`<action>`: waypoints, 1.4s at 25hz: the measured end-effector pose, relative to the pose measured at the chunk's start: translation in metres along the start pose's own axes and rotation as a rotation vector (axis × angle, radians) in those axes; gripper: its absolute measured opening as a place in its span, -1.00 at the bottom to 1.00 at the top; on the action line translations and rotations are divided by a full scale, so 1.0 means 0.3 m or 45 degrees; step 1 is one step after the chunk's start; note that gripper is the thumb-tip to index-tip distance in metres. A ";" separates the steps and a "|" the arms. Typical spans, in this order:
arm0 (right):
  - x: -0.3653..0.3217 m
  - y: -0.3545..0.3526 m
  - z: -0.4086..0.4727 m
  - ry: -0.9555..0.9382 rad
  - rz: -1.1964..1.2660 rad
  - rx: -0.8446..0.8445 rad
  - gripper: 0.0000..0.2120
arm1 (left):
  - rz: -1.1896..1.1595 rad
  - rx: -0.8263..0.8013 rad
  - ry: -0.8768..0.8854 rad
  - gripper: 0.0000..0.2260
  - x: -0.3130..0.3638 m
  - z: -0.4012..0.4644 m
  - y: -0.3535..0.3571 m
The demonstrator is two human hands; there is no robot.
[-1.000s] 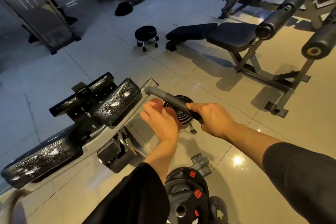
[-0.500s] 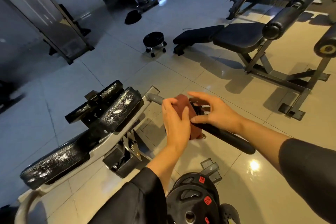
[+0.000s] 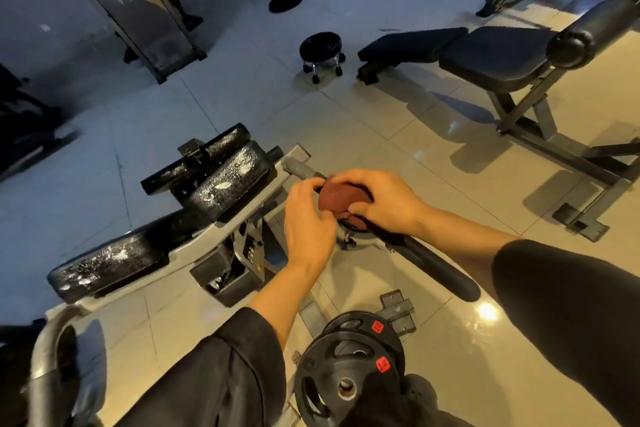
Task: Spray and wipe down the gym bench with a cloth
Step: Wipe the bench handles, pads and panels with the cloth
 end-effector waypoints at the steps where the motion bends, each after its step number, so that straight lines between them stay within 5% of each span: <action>1: 0.020 0.002 -0.019 -0.021 -0.084 -0.062 -0.49 | 0.038 -0.067 0.027 -0.61 -0.014 -0.035 0.013; 12: 0.164 -0.138 -0.357 0.350 0.027 -0.235 -0.54 | 0.134 -0.390 0.120 -0.47 0.054 -0.243 0.119; 18: 0.177 -0.266 -0.596 0.492 -0.311 -0.018 -0.64 | 0.065 -0.460 0.127 -0.46 0.127 -0.349 0.124; 22: 0.103 -0.331 -0.427 0.337 -0.179 0.208 -0.54 | 0.107 -0.349 0.083 -0.48 0.152 -0.319 0.105; 29: 0.219 -0.265 -0.020 0.124 -0.063 -0.058 -0.62 | 0.370 -0.017 -0.143 -0.52 0.155 -0.085 0.196; 35: 0.266 -0.233 0.135 -0.136 -0.116 -0.389 -0.67 | 0.593 0.055 -0.491 -0.38 0.198 -0.044 0.233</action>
Point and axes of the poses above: each hand's wrist, its own z-axis towards the middle knuckle, its own y-axis out of the palm, x = y × z, the point moved 1 cm from there along z, towards the middle knuckle, and after that the axes turned 10 degrees about y, right-handed, at the moved point
